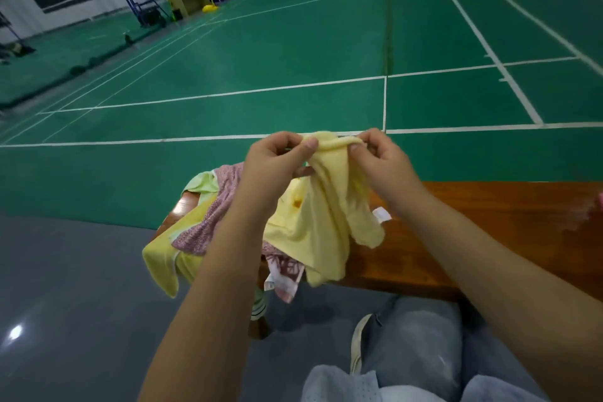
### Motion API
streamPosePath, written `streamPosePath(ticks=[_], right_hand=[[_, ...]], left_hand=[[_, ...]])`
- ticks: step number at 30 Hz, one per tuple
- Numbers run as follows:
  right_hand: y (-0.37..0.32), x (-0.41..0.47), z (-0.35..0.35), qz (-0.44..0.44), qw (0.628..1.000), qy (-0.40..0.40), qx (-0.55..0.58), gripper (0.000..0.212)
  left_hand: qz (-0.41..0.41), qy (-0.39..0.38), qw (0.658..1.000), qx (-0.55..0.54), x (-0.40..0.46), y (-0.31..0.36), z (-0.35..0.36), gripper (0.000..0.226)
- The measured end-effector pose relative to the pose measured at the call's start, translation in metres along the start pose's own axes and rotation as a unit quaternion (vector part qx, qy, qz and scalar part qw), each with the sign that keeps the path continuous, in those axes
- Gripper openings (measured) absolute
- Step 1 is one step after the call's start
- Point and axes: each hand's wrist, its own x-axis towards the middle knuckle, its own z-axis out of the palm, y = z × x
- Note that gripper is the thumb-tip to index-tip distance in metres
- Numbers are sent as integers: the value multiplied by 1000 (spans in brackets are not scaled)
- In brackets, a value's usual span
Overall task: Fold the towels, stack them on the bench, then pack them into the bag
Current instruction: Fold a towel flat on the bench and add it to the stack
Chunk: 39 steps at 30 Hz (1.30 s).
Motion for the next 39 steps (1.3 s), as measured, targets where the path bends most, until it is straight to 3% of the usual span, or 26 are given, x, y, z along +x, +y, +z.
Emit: streamPosePath(ticks=[3,5,7,9,11,16,20,22,24,27,29,31,33,34,35,37,39], right_hand=[[1,-1,-32,43,999,29,3,17],[7,-3,-58,73,995,59,-28,20],[16,-10,-94,119,986,104,-59,21],[28,-19,-134,165,973,150,-67,21],[43,-26,-167,208,956,199,-61,14],[81,-31,-203,241,912,329,-45,12],[99,-42,-201,276,910,256,-174,30],[102,-47,-196,279,911,224,-204,30],[95,-44,-189,245,922,223,-199,25],[71,-33,-170,161,937,238,-197,22],[55,-30,-154,108,957,203,-178,24],[47,-33,-138,99,987,32,-122,34],[53,-39,-130,139,970,-161,-119,45],[60,-43,-130,152,961,-197,-125,45],[68,-46,-134,159,960,-188,-135,43],[80,-51,-143,172,969,-78,-160,34],[93,-55,-156,207,950,40,-230,32]], left_hand=[[-67,-72,992,73,7,-25,15,14],[-73,-91,970,211,12,-51,22,15],[-60,-139,915,375,14,-81,28,25],[-86,-207,855,467,15,-115,30,38],[-112,-259,820,498,13,-139,32,42],[-101,-342,816,454,-1,-152,56,40],[-68,-421,744,514,-15,-149,88,44],[-58,-446,727,519,-22,-141,104,45],[-83,-460,743,479,-29,-134,118,45],[-174,-448,813,329,-39,-130,136,44],[-228,-438,838,232,-45,-131,144,41],[-230,-418,856,196,-50,-133,146,35],[-235,-354,888,174,-46,-136,140,25],[-237,-306,907,167,-41,-139,133,20],[-233,-250,925,168,-35,-140,124,19],[-183,-126,945,238,-19,-142,103,21],[-125,-45,925,356,-3,-145,84,24]])
